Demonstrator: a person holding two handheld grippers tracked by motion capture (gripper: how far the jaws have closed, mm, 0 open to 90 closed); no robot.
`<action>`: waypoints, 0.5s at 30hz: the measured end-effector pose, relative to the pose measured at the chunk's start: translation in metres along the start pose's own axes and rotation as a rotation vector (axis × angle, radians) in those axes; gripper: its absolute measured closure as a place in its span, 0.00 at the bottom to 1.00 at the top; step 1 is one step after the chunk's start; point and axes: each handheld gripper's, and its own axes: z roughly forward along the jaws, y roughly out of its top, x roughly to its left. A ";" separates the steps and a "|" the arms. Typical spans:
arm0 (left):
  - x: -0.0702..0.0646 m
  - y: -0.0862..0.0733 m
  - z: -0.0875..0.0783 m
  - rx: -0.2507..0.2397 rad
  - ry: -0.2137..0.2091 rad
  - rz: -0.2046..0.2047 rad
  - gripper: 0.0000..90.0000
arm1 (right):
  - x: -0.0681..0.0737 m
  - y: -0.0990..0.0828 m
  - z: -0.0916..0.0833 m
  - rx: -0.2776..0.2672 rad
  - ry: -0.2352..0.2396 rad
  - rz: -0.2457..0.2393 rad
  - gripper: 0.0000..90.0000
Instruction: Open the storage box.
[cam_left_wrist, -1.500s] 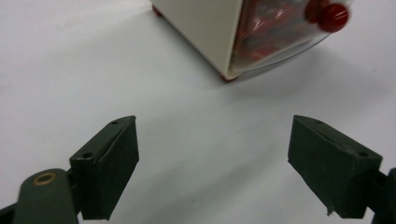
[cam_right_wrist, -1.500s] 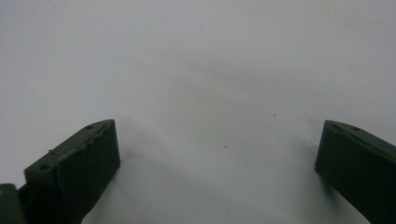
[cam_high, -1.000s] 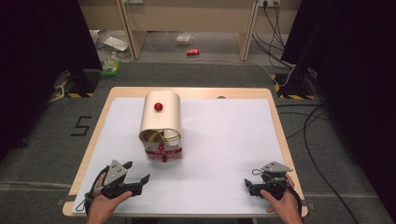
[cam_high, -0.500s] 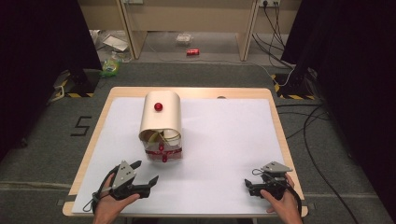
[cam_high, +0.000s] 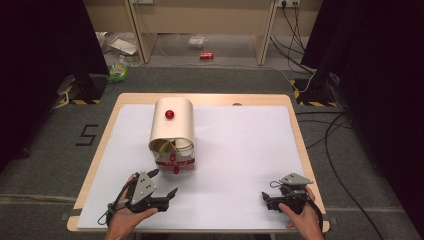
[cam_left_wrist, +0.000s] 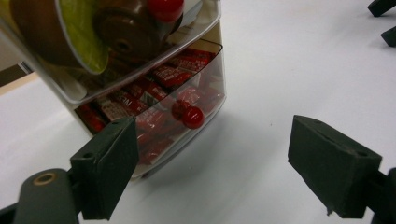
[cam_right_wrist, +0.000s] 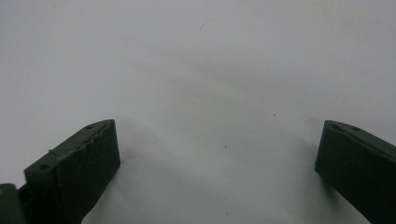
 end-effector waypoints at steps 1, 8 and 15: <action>-0.001 0.002 0.002 -0.001 0.002 0.018 0.18 | 0.000 0.000 0.000 0.000 0.000 -0.001 0.00; -0.006 0.005 0.010 0.020 0.035 0.074 0.18 | 0.000 0.000 0.000 -0.001 0.000 -0.002 0.00; -0.007 0.005 0.017 0.026 0.047 0.108 0.18 | 0.000 0.000 0.000 -0.001 0.000 -0.004 0.00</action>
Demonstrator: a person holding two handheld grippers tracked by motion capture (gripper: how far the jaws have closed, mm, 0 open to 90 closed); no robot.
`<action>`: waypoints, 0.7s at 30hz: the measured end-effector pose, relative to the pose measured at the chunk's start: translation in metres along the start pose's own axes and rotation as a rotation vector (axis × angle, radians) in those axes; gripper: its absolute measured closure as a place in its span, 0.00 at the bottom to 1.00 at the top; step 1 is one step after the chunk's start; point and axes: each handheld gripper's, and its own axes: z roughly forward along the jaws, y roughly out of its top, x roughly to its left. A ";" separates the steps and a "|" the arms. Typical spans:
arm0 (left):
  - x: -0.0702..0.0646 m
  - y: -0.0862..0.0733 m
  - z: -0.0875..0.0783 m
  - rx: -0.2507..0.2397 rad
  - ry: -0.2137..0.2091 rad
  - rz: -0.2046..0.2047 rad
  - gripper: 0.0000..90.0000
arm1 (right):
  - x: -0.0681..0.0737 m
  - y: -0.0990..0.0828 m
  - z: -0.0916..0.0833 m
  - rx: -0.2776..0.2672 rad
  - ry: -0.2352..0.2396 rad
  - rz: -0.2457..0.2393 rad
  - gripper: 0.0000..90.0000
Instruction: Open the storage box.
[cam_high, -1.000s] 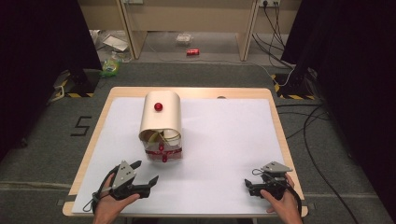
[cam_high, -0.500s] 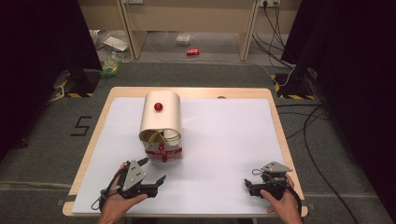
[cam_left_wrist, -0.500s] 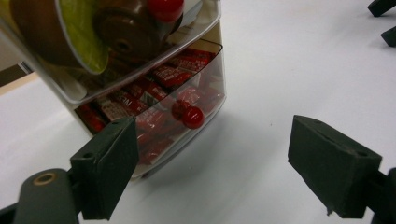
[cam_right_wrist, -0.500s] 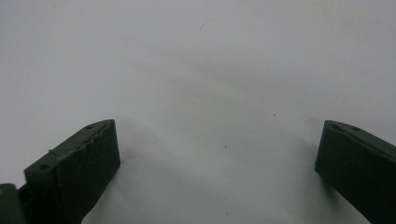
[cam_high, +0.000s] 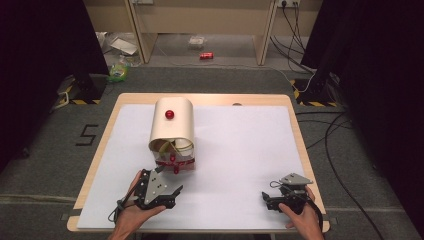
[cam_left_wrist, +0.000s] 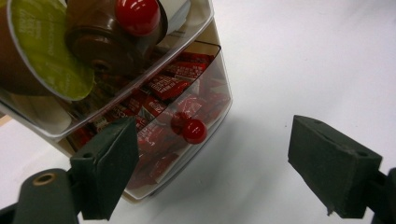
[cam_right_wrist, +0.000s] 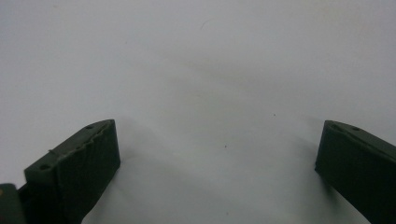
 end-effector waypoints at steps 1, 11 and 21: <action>0.000 0.000 0.001 0.000 0.004 0.006 0.18 | 0.000 0.000 0.000 0.000 0.000 -0.001 0.00; -0.004 0.002 0.012 0.024 0.038 0.084 0.18 | 0.000 0.000 0.000 -0.002 0.000 -0.001 0.00; -0.005 0.004 0.019 0.017 0.032 0.098 0.18 | 0.000 0.000 0.000 -0.002 -0.001 0.000 0.00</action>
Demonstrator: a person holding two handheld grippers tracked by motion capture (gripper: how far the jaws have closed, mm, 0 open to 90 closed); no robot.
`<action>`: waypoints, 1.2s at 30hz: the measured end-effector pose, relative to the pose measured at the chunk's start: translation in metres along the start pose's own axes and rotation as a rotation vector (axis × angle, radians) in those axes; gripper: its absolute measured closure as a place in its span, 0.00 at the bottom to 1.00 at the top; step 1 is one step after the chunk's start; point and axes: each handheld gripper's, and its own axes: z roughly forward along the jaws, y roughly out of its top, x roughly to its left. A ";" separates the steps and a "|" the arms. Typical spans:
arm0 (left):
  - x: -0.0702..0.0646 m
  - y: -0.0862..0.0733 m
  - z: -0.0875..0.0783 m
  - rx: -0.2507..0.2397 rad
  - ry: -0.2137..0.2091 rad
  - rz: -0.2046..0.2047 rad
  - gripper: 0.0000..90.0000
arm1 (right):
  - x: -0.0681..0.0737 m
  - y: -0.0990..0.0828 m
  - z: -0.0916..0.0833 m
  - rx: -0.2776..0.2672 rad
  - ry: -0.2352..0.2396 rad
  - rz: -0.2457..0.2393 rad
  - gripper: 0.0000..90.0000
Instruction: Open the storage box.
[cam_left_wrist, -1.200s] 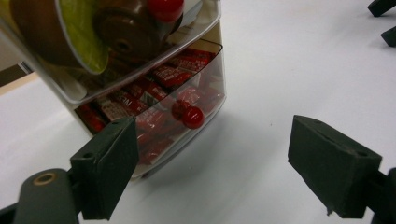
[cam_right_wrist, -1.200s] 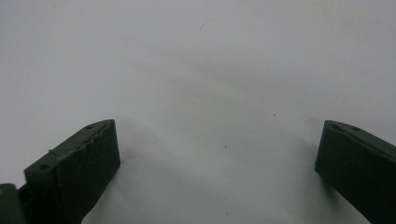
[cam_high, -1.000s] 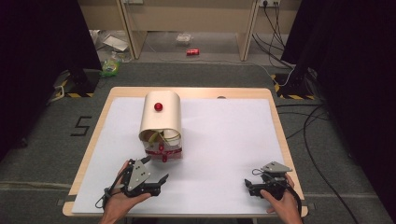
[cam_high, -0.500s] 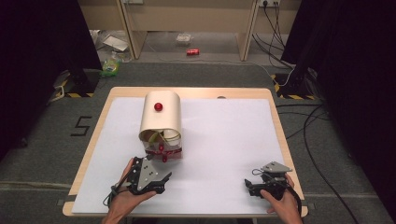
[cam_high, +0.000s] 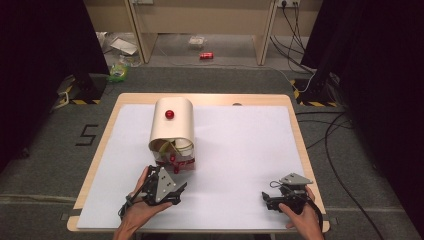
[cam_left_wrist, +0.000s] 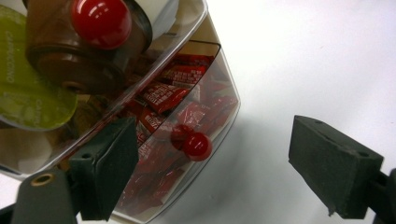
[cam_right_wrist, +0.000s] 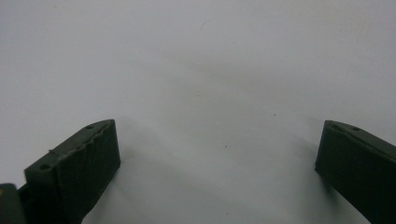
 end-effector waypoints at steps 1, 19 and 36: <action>-0.001 0.000 0.000 0.002 0.007 0.013 0.18 | 0.000 0.000 0.000 0.000 0.000 0.000 0.00; -0.008 0.001 0.004 0.031 0.054 0.168 0.20 | 0.000 0.000 0.000 0.000 0.000 -0.001 0.00; -0.005 -0.007 0.007 0.004 0.050 0.173 0.19 | 0.000 0.000 0.000 -0.001 0.000 -0.003 0.00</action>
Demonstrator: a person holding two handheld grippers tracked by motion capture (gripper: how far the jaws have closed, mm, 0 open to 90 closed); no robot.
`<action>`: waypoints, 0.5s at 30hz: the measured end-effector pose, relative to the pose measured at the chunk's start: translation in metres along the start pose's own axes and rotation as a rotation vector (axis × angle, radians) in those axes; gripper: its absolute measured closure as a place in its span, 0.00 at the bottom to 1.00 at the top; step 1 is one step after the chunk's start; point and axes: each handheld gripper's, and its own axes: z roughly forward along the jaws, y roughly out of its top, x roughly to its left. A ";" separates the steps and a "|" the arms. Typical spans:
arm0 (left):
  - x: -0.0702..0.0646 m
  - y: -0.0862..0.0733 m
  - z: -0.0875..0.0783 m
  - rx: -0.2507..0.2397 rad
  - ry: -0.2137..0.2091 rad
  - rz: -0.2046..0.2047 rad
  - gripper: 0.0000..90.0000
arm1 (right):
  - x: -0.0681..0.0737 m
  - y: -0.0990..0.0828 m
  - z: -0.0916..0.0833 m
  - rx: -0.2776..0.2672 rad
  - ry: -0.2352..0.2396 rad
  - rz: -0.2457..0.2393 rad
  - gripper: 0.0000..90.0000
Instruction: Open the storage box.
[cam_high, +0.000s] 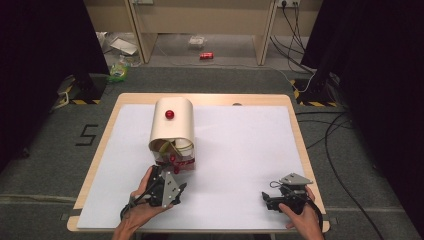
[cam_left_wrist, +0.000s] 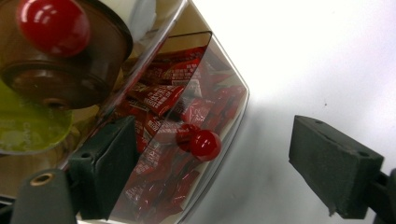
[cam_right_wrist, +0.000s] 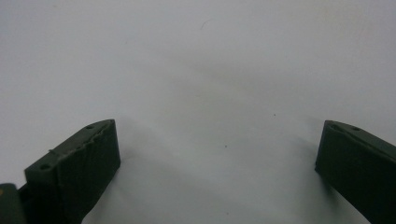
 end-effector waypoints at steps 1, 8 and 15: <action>0.000 0.000 0.000 0.000 0.000 0.000 0.20 | 0.000 0.000 0.000 0.000 0.000 0.000 0.00; 0.003 0.001 -0.005 -0.016 -0.025 -0.061 0.23 | 0.000 0.000 0.000 0.000 0.000 0.000 0.00; 0.007 0.000 -0.012 -0.035 -0.042 -0.123 0.34 | 0.000 0.000 0.000 0.000 0.000 0.000 0.00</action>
